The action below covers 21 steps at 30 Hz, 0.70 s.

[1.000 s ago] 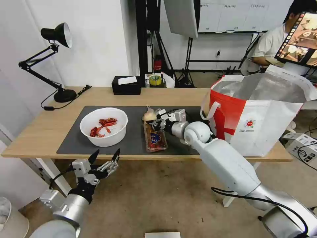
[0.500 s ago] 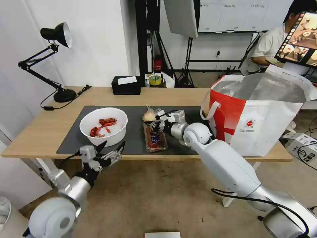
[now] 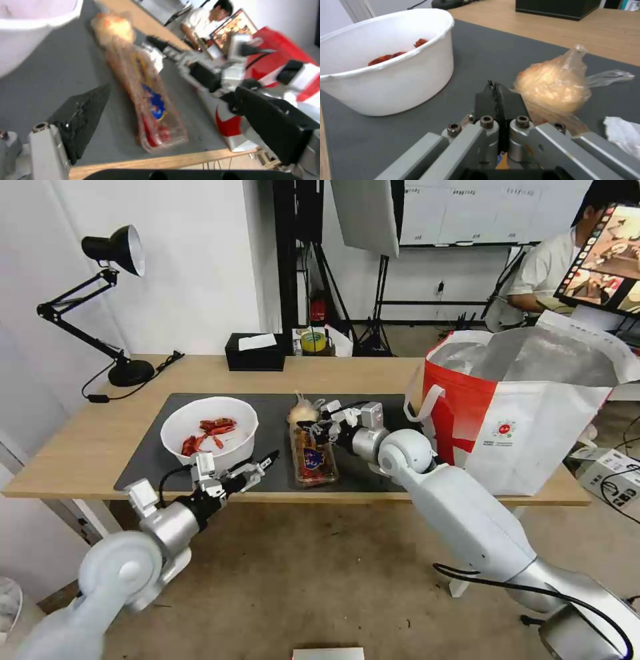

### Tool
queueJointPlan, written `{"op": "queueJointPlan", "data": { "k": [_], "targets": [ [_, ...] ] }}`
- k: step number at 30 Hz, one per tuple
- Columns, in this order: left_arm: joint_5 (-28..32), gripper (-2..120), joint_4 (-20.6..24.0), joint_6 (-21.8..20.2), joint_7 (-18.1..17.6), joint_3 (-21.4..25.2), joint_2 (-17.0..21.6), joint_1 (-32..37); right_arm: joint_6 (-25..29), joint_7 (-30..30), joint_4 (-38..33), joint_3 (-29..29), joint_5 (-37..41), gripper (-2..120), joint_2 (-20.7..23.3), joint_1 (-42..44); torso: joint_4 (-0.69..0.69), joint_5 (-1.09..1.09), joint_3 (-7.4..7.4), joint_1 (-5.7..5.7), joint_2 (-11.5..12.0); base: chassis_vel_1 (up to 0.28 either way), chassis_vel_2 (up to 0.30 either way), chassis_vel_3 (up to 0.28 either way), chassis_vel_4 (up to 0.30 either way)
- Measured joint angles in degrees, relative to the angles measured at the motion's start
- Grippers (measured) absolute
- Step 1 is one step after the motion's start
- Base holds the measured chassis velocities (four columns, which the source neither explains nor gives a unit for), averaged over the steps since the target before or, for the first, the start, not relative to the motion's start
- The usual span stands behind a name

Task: Pick up the trash from the table and place it into the takeout bag.

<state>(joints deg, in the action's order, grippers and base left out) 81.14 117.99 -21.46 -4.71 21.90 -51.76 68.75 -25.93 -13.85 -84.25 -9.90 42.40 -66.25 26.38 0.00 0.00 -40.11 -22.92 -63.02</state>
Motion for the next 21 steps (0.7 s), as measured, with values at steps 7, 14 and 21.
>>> {"op": "queueJointPlan", "data": {
  "k": [7,14,21],
  "targets": [
    [0.49,100,-3.15,-3.21,-5.49,-4.97,-0.49,-5.37,0.12,0.16,-0.09,0.9,0.09,0,0.43,0.08,0.01,0.0,0.0,0.0,0.0,0.0,0.0,0.0,0.0],
    [2.06,100,-6.36,-6.63,-10.19,-9.72,-2.45,-10.43,0.28,0.25,-0.87,2.0,0.13,0,1.61,1.52,0.0,0.01,0.0,0.0,-0.01,0.0,0.0,0.0,0.0],
    [3.02,100,-7.49,-6.63,-11.06,-11.0,-3.07,-12.47,0.32,0.25,-1.53,2.28,0.41,0,2.2,1.82,0.0,0.01,0.0,0.0,-0.01,0.0,0.0,0.0,0.0]
  ]
}}
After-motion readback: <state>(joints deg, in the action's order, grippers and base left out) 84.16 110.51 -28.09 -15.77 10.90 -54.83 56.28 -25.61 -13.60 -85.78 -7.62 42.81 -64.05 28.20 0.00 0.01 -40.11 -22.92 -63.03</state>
